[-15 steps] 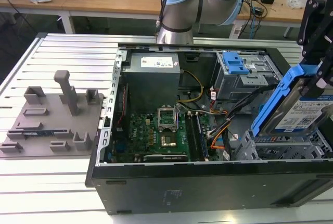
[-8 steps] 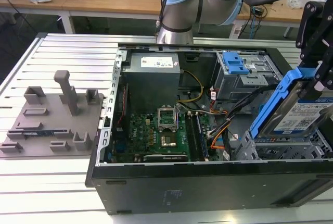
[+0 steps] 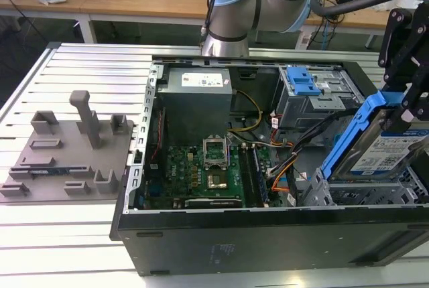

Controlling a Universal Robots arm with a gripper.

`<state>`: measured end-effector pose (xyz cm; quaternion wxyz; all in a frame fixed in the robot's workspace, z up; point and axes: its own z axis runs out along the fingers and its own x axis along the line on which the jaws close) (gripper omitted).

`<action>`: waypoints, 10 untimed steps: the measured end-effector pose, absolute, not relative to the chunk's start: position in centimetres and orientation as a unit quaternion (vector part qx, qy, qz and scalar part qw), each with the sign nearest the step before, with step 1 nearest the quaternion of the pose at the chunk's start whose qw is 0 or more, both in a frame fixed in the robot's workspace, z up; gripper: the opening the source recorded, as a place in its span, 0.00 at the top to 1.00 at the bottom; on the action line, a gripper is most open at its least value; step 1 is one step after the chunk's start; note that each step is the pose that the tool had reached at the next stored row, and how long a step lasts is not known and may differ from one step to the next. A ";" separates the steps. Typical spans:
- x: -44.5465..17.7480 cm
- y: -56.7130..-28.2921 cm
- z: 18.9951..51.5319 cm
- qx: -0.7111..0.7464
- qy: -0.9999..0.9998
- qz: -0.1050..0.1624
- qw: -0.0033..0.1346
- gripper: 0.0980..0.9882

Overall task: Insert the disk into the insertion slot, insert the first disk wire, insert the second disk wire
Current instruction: 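Insert the disk into the insertion slot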

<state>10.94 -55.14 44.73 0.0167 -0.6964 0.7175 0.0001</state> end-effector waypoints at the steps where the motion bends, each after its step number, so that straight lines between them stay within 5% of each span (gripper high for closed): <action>1: 11.0 -55.2 44.5 -0.696 0.717 0.000 0.017 0.70; 10: 11.0 -55.2 42.9 -0.696 0.717 0.000 0.016 0.70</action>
